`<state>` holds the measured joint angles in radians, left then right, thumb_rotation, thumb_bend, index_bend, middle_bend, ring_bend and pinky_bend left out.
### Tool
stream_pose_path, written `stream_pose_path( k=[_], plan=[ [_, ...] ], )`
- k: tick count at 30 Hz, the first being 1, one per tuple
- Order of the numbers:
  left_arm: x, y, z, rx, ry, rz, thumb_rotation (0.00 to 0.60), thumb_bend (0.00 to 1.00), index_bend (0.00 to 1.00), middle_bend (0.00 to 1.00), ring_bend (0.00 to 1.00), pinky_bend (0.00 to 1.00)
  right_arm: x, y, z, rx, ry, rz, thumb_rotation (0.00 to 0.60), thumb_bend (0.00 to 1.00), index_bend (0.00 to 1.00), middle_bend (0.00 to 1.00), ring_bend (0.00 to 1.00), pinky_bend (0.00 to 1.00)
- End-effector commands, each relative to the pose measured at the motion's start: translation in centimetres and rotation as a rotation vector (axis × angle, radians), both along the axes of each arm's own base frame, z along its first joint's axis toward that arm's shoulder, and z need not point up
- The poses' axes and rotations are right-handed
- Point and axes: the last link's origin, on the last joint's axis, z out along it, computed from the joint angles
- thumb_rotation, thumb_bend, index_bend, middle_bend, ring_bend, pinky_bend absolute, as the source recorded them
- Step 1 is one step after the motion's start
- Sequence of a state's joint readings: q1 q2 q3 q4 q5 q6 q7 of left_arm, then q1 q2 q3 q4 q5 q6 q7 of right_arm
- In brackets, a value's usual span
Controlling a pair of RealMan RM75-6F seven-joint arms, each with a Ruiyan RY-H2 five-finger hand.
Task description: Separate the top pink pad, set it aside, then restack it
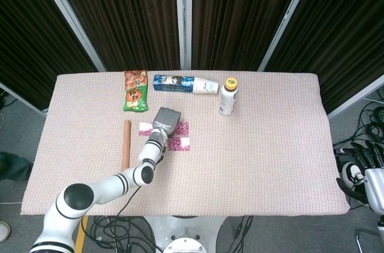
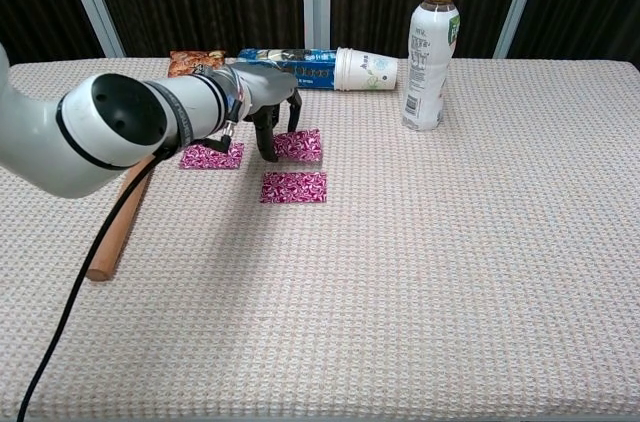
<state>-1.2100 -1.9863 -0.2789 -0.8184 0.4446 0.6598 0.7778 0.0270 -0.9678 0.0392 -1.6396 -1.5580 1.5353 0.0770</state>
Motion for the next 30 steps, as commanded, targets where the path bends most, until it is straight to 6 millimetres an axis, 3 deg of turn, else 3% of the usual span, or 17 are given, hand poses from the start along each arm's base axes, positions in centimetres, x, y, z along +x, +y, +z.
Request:
stream_pose_path(
  k=[1, 17, 30],
  plan=[
    [-0.2, -0.7, 1.1, 0.000, -0.011, 0.019, 0.600, 0.25, 0.48, 0.91, 0.89, 0.98, 0.0, 0.0, -0.1, 0.003, -0.004, 0.003, 0.530, 0.16, 0.21, 0.13, 0.00, 0.00],
    [0.2, -5.5, 2.0, -0.033, 0.083, 0.048, 0.600, 0.25, 0.43, 0.90, 0.89, 0.98, 0.2, -0.1, -0.7, 0.025, -0.022, 0.028, 0.532, 0.17, 0.21, 0.13, 0.00, 0.00],
    [1.0, -6.1, 0.1, -0.054, 0.054, 0.067, 0.600, 0.25, 0.41, 0.90, 0.89, 0.98, 0.0, 0.1, -0.6, 0.022, -0.020, 0.018, 0.523, 0.17, 0.21, 0.13, 0.00, 0.00]
  ],
)
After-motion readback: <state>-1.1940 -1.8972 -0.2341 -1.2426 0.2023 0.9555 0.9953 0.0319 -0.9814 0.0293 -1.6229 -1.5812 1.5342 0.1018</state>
